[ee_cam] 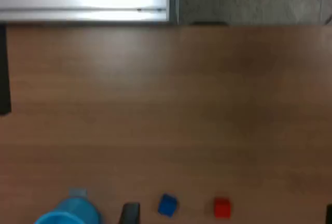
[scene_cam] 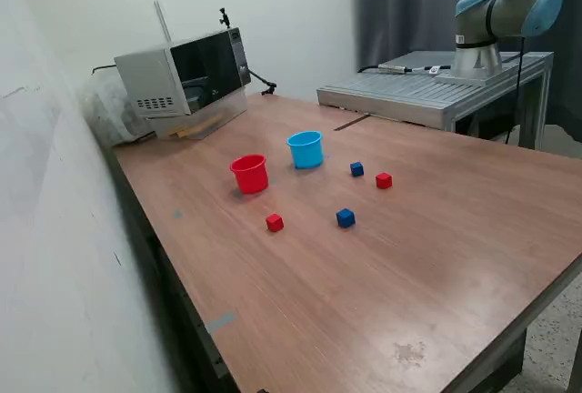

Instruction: Place red objects in the red bin, and blue objects in the blue bin.

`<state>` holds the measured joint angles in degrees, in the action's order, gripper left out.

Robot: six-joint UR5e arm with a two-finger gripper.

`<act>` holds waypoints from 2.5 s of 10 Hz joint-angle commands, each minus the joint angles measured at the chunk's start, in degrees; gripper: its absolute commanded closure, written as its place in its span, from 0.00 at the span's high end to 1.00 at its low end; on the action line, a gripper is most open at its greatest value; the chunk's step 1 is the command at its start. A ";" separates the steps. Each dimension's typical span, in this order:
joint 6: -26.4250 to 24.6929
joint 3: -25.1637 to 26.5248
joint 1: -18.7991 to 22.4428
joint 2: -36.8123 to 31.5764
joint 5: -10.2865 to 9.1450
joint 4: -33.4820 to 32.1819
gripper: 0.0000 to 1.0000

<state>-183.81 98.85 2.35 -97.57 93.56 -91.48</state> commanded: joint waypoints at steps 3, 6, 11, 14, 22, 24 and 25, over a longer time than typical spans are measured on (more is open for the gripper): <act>-10.51 0.20 -0.51 14.47 -1.01 -20.45 1.00; -13.42 2.92 -2.86 24.14 -1.10 -30.92 1.00; -14.21 6.09 -9.30 35.59 -1.02 -43.59 1.00; -14.12 6.09 -8.25 36.75 -1.01 -44.31 1.00; -12.37 4.42 -6.31 41.58 -1.01 -44.39 1.00; -11.40 4.42 -6.31 42.37 -1.02 -44.39 1.00; -11.22 4.42 -6.31 42.72 -1.01 -44.39 1.00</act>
<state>-195.53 103.32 -3.96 -55.42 92.53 -135.88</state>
